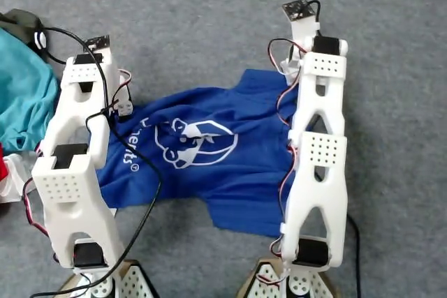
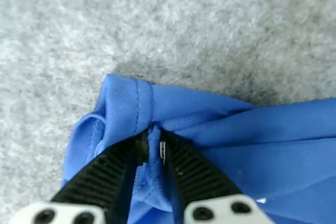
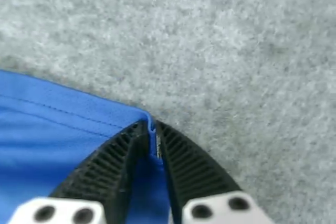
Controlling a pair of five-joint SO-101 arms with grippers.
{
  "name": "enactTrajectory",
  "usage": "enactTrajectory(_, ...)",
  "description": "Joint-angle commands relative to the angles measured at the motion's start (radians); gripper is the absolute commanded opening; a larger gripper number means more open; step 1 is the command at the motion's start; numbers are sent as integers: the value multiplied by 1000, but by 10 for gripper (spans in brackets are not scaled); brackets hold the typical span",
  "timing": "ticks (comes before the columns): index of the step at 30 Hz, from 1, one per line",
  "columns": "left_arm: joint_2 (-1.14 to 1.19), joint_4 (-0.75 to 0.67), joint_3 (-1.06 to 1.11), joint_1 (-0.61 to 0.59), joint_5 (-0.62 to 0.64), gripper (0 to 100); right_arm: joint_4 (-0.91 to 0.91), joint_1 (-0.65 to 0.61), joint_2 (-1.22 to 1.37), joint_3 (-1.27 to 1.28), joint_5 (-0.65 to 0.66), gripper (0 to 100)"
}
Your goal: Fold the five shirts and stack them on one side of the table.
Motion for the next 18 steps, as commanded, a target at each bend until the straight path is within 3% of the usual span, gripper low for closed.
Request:
enactTrajectory(1,-4,-31,3,-14,-5,19,-3,25,-65,-4,6,5)
enactTrajectory(6,-4,-31,3,-14,-3,19,31,24,-71,-51,-34,5)
enactTrajectory(10,-13,-28,-18,-8,-6,19,178,24,-107,-266,-66,5)
enactTrajectory(18,-194,241,-316,-9,-5,19,311,18,-414,-282,-20,5)
